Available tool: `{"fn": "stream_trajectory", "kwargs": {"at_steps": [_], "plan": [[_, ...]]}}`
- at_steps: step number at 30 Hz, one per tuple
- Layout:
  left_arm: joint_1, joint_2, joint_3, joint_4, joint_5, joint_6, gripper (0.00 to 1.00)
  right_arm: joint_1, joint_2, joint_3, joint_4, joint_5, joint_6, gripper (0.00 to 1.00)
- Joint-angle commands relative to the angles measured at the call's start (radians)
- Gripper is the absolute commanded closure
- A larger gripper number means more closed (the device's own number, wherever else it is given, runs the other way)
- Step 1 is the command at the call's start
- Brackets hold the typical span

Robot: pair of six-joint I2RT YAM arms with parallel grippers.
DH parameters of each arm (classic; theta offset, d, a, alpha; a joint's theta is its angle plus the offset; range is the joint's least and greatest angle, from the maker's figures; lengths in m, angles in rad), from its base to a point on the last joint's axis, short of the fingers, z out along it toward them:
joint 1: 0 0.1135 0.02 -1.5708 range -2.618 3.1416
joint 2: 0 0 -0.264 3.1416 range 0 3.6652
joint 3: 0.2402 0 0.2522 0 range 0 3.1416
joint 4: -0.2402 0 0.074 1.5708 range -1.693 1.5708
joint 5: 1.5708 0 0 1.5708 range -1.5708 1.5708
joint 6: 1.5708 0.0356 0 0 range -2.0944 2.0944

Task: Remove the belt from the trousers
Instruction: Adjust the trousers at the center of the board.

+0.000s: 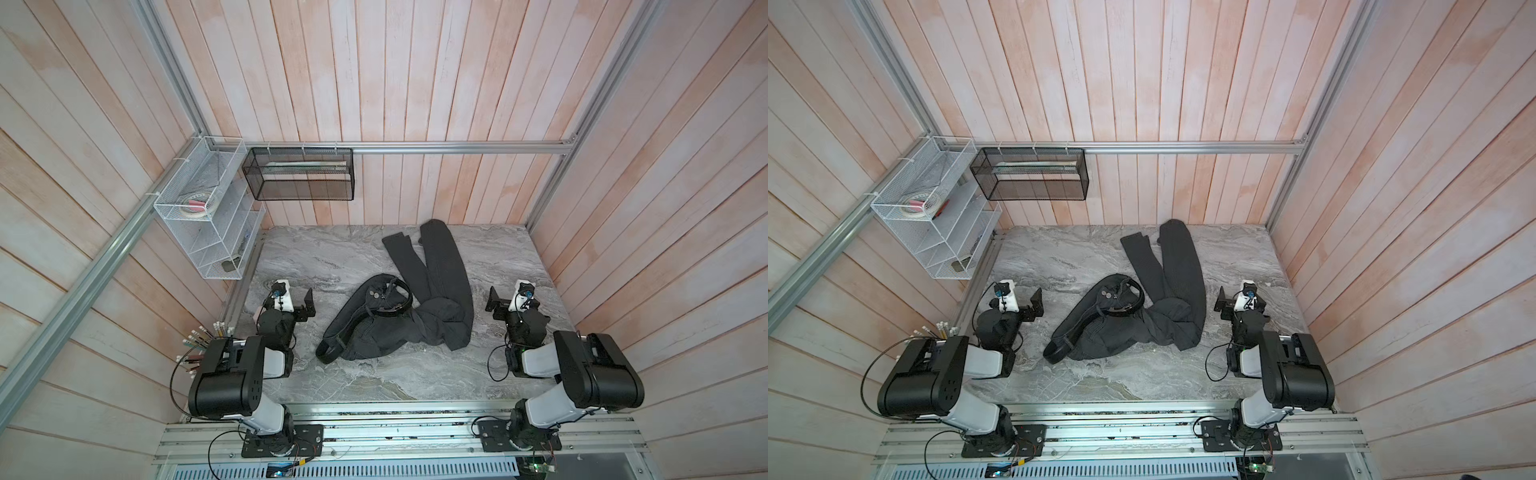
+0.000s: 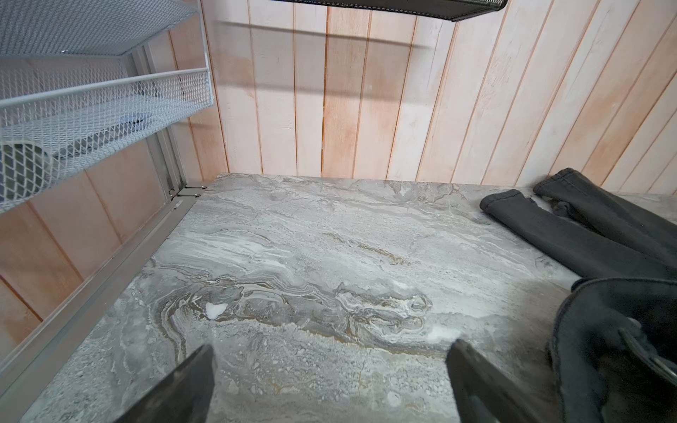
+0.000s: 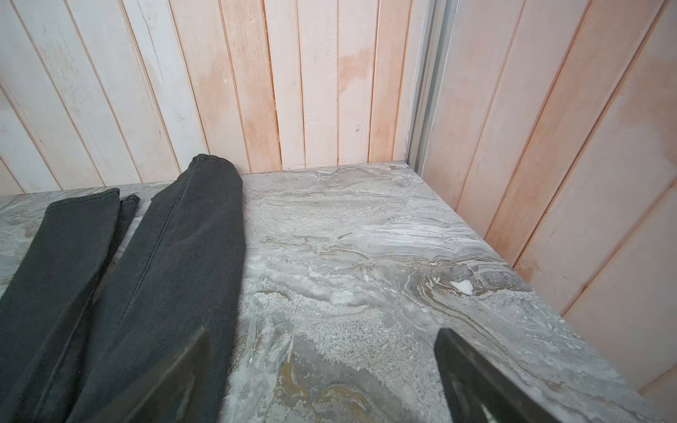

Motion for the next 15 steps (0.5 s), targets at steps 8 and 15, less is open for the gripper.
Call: {"fn": "stream_trajectory", "kwargs": {"at_steps": [8,15], "plan": [[-0.012,0.007,0.025,-0.018,0.011,0.016,0.0,0.007,0.01,0.001,0.019,-0.007,-0.013,0.02],[-0.014,0.007,0.026,-0.018,0.01,0.017,0.0,0.006,0.009,0.001,0.019,-0.008,-0.012,0.02]]}}
